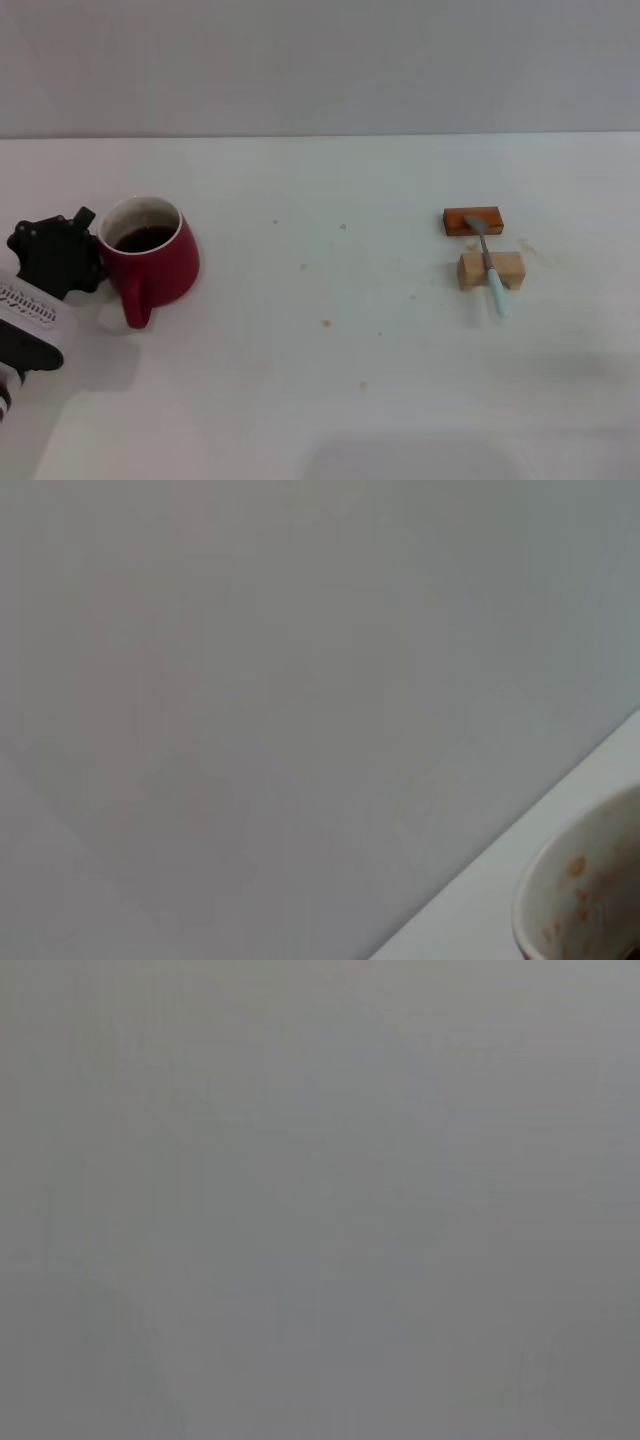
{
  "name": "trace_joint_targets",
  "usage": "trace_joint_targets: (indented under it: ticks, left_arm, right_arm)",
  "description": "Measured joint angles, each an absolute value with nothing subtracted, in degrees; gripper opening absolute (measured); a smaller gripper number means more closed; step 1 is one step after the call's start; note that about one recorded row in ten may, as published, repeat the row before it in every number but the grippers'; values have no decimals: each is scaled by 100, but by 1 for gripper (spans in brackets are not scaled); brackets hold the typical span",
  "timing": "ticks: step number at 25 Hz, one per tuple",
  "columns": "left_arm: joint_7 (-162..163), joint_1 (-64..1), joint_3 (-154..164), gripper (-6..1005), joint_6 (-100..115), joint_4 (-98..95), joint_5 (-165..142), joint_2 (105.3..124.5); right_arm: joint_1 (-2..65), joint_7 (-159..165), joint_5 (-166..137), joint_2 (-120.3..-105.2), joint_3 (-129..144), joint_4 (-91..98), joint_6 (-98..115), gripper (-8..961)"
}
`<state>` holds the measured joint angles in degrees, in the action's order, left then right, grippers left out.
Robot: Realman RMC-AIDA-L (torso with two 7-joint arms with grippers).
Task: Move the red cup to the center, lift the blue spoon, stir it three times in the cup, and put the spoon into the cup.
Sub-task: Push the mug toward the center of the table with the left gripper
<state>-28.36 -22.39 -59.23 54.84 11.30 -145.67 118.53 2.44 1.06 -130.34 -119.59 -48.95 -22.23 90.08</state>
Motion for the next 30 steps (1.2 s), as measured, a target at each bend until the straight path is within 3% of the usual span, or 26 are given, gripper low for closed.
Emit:
trace_joint_targets:
  ticks: [30]
  left_arm:
    - [-2809, -2267, -4653, -2, 5503, 1644, -14572, 11874]
  right_arm:
    - [523, 106, -13034, -11949, -4931, -2127, 8848, 666]
